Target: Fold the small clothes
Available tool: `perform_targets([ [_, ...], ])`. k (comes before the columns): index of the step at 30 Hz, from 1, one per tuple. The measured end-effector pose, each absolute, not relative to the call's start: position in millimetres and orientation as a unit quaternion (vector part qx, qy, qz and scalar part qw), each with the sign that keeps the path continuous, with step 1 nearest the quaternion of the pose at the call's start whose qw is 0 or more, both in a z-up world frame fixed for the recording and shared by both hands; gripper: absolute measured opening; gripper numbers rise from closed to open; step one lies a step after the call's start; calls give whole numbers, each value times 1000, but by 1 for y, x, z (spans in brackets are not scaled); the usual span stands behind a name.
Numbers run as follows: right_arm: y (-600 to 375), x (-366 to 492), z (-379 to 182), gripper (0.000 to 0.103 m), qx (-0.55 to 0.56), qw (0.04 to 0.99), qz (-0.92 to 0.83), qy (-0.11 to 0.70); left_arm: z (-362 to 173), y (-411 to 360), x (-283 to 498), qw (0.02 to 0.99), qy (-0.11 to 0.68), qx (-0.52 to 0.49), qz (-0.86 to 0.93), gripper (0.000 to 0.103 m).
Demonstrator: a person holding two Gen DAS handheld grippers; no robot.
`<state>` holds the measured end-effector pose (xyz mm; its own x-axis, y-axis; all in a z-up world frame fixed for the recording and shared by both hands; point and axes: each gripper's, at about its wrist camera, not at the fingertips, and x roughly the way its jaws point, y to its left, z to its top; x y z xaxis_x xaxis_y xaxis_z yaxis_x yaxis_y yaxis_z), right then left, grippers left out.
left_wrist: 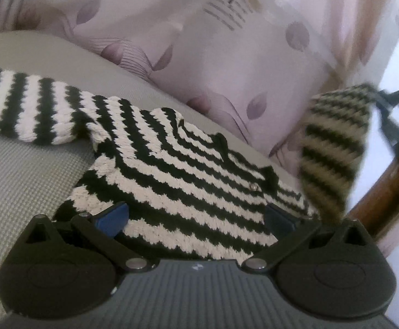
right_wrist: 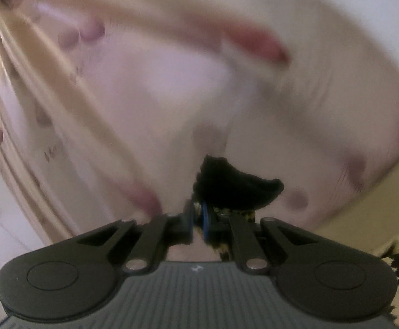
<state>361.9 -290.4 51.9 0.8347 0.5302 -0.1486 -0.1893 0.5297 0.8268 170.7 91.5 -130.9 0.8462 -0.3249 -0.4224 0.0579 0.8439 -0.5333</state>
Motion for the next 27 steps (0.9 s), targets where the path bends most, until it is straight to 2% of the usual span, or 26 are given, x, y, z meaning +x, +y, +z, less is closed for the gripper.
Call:
perform_targets([
  [7,-199,359,-11,6,432,826,229,279,-130,93,171,924,256,-263,-102,103],
  [16,-129,344,-53,9,353,831,257,344,-131,94,169,923,254,-270,-102,103],
  [19,-117,339,-65,17,350,825,261,359,-131,94,169,923,255,-269,-103,103],
  [21,-113,338,-70,29,342,820,276,365,-131,95,169,923,255,-269,-102,103],
  [23,-111,334,-67,55,327,825,286,362,-131,94,168,923,255,-268,-101,103],
  [27,-134,310,-54,58,323,835,295,334,-131,94,167,924,256,-266,-101,103],
])
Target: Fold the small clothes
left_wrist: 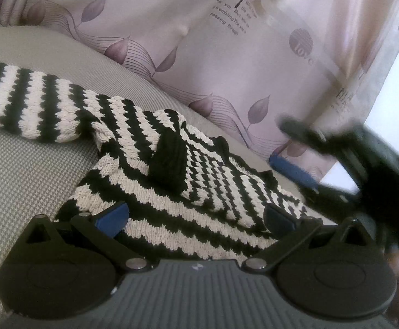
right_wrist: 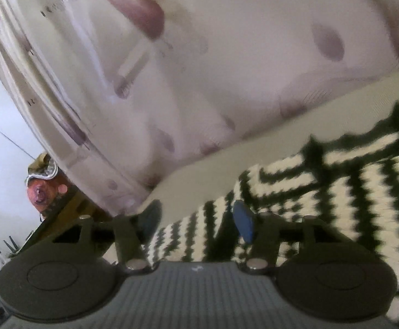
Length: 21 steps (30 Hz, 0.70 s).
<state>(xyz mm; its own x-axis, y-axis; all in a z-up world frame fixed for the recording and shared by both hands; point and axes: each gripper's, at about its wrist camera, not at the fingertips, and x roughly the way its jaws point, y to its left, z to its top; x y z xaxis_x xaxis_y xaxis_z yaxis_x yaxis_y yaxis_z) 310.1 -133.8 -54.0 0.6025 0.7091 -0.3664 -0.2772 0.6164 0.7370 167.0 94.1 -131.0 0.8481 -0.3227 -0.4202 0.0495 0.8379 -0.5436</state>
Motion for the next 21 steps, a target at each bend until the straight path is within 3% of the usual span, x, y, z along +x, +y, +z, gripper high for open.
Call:
perform_targets([
  [9,-237,244,-58,58,184,902,159,358,-130,96,169,923,259,-266,-99,103],
  [14,-276,230,-81,57,187,890,115,401,-113,114,154,928,252,-259,-87,102],
  [21,-248,197,-60,58,145,920,160,327,-99,210,107,914,230,-334,-8,102],
])
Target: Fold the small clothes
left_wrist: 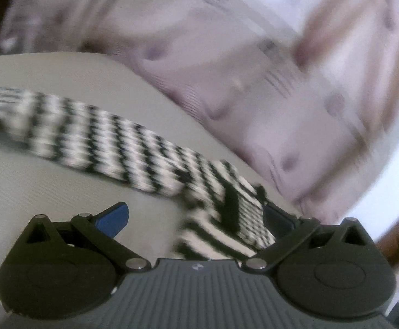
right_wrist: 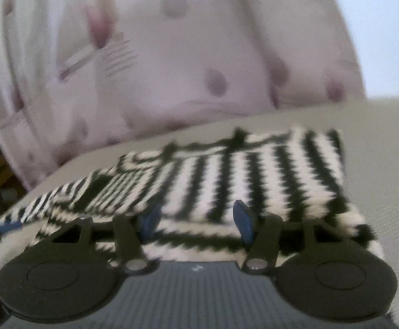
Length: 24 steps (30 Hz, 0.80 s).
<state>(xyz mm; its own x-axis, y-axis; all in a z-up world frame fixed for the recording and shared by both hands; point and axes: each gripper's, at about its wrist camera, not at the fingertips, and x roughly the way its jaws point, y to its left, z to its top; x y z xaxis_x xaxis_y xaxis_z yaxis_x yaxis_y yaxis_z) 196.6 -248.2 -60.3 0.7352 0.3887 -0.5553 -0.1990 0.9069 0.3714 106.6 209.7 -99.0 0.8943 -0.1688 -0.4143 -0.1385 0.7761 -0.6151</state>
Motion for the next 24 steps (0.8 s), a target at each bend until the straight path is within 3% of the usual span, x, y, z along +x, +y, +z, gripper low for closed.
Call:
perform_targets([
  [9,-230,194,-65,58,111,917,171,343,-124,336,67,825,198,-523,83,100],
  [12,-237,192,-67,58,135,915,163,343,-122,355,67,814,172,-548,88,102],
  [15,-242,192,-70,59,152,913,156,344,-123,367,74,803,159,-567,97,97],
  [17,-243,193,-71,60,156,913,153,346,-121,373,84,804,172,-561,97,88],
  [20,-242,192,-70,65,153,913,153,347,-127,379,94,798,181,-566,101,56],
  [22,-242,192,-70,65,151,913,154,346,-132,383,102,797,194,-562,106,4],
  [24,-242,192,-70,66,152,913,154,346,-131,384,106,807,195,-541,137,6],
])
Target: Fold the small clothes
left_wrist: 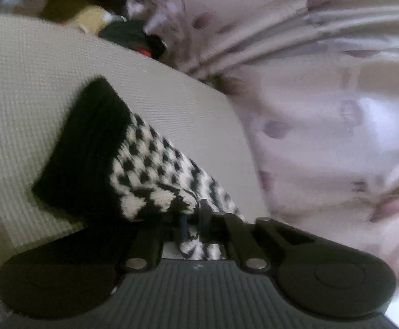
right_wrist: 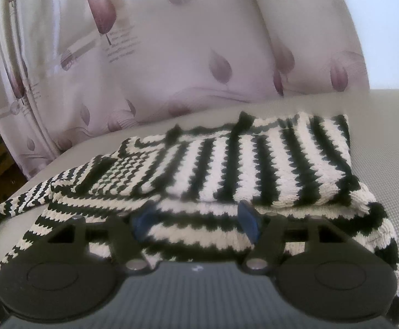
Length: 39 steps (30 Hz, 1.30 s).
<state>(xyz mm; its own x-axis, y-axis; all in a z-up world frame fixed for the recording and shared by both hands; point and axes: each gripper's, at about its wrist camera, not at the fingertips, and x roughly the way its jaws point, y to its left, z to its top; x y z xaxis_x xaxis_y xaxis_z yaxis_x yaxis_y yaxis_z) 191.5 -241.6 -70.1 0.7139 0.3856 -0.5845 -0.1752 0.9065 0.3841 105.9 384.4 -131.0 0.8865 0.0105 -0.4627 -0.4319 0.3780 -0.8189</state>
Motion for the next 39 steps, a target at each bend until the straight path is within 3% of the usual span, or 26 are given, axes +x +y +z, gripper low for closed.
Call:
perform_targets([
  [7,-256,188,-72,66,200,911,143,331,-47,349,157,875,160,-438,133,6],
  [11,-268,185,-73,66,240,908,138,315,22,284,196,919,132,-367,56,6],
  [16,-281,180,-76,66,280,903,136,298,63,180,229,934,131,-330,-50,6],
  [22,-290,176,-78,66,310,899,138,279,52,59,265,930,185,-283,-144,5],
  [32,-294,172,-80,67,333,893,145,265,-42,-79,297,904,299,-162,-260,8],
  [33,-295,172,-80,67,334,893,147,265,-49,-87,297,899,307,-146,-274,13],
  [35,-294,172,-80,67,333,893,148,265,-59,-98,295,894,314,-124,-296,35],
  [36,-294,172,-80,68,332,893,148,264,-62,-101,293,892,311,-118,-307,60],
  [37,-294,172,-80,69,333,893,149,265,-62,-103,293,891,301,-117,-318,74],
  [39,-294,171,-80,70,335,892,148,264,-57,-100,283,897,269,-121,-329,92],
])
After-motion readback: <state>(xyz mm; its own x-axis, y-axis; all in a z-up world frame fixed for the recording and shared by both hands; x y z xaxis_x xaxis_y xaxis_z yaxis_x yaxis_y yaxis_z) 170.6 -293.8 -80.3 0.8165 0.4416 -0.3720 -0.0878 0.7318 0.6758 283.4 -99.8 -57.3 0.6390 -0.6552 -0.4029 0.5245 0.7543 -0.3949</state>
